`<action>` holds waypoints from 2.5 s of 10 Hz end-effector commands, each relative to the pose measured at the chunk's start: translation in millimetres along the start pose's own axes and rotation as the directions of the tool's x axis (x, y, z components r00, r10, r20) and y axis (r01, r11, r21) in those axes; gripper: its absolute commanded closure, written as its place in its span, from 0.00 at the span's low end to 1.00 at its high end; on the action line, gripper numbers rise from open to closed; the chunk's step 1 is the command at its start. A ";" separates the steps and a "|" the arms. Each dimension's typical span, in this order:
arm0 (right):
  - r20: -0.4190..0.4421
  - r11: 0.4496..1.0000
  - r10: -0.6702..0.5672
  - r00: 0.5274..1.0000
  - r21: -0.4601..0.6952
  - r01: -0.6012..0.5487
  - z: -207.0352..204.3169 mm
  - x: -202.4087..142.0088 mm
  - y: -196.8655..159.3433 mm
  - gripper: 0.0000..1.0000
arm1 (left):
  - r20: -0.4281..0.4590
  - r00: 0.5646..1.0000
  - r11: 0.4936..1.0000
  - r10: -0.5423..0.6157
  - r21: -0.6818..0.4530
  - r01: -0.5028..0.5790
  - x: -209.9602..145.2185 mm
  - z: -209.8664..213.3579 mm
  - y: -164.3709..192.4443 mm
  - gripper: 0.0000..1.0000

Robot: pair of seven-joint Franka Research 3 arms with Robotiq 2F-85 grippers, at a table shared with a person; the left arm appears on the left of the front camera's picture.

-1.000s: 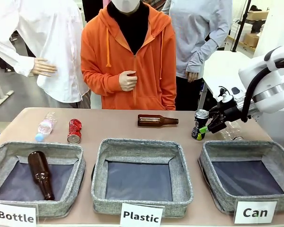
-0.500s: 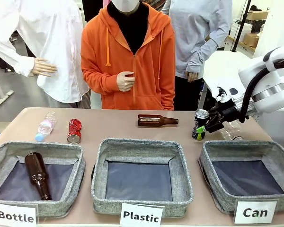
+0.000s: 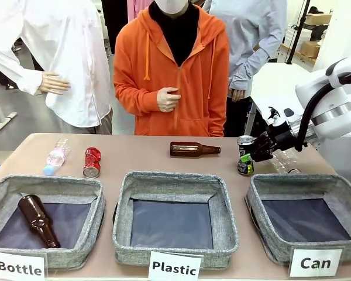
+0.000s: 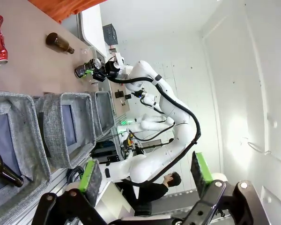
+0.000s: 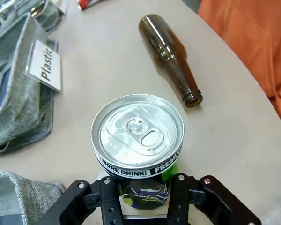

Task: Sort the can waste into the basket.
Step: Pick up the can waste from the table and place it in the right Fabric basket.

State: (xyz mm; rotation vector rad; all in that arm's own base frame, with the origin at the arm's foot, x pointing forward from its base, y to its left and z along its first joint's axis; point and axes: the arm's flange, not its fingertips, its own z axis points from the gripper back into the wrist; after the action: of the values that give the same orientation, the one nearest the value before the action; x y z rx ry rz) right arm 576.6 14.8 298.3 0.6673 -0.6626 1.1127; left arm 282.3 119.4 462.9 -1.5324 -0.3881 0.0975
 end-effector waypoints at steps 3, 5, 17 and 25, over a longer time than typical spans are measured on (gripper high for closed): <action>0.011 1.000 0.023 1.000 0.014 -0.023 32.5 42.1 27.0 1.00 | -0.009 1.000 1.000 0.013 0.000 -0.013 -2.3 -0.1 -2.0 0.00; -0.089 0.997 0.074 0.993 0.014 -0.073 82.4 86.8 84.8 1.00 | -0.009 1.000 1.000 0.013 0.000 -0.013 -2.3 -0.1 -2.0 0.00; -0.731 0.917 0.400 0.553 0.308 -0.255 159.0 62.3 257.0 0.74 | -0.009 1.000 1.000 0.013 0.000 -0.013 -2.3 -0.1 -2.0 0.00; -0.562 0.967 0.253 0.787 0.178 -0.184 164.7 67.5 223.7 0.00 | -0.009 1.000 1.000 0.013 0.000 -0.013 -2.3 -0.1 -2.0 0.00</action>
State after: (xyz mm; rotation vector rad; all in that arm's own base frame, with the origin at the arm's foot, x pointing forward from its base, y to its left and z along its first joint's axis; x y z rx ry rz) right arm 350.6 -6.4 482.5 0.2392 -0.0439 1.5435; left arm 282.7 119.1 462.0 -1.5335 -0.3847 0.0990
